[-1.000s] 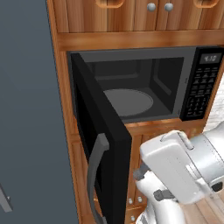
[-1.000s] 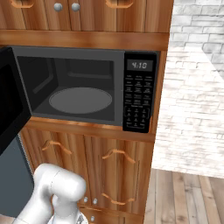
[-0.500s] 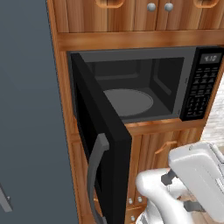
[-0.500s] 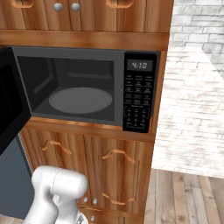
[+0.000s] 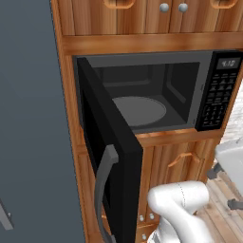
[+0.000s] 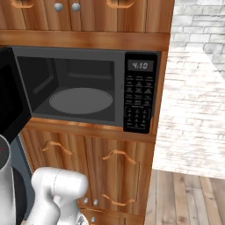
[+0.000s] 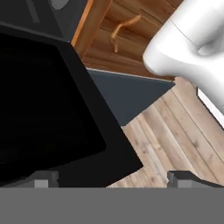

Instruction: Place the sponge inside the microwave to prepare for sanitizing.

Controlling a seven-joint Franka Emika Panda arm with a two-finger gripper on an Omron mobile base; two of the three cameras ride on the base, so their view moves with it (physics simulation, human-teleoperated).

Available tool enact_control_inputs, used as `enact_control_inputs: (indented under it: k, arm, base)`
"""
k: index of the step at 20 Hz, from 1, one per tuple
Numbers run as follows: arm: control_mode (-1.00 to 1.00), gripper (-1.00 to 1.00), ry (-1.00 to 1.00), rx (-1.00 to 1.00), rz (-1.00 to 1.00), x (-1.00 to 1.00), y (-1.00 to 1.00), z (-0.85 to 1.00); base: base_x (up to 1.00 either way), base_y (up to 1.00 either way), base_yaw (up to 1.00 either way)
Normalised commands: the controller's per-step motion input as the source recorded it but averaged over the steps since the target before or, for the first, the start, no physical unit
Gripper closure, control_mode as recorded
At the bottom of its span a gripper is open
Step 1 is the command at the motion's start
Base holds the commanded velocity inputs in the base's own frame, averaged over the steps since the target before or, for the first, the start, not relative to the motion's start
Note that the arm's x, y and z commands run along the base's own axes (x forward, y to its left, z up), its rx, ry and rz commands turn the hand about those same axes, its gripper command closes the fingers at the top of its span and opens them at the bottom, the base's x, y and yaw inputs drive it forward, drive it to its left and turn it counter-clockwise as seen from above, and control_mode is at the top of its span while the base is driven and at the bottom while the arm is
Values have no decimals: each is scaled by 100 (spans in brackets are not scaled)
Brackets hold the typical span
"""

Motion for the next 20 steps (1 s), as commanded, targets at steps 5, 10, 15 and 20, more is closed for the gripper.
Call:
enact_control_inputs:
  k: [5,10,15,20]
  arm:
    - [-100,-100,-3,-4,-5,28,-17,0]
    - [-100,-100,-5,-29,-5,17,-6,-4]
    - [-100,-100,-26,-43,0,46,-24,-2]
    - [-100,-100,-14,-24,0,42,-61,1]
  base:
    - [0,0,0]
    - [0,0,0]
    - [0,0,0]
    - [0,0,0]
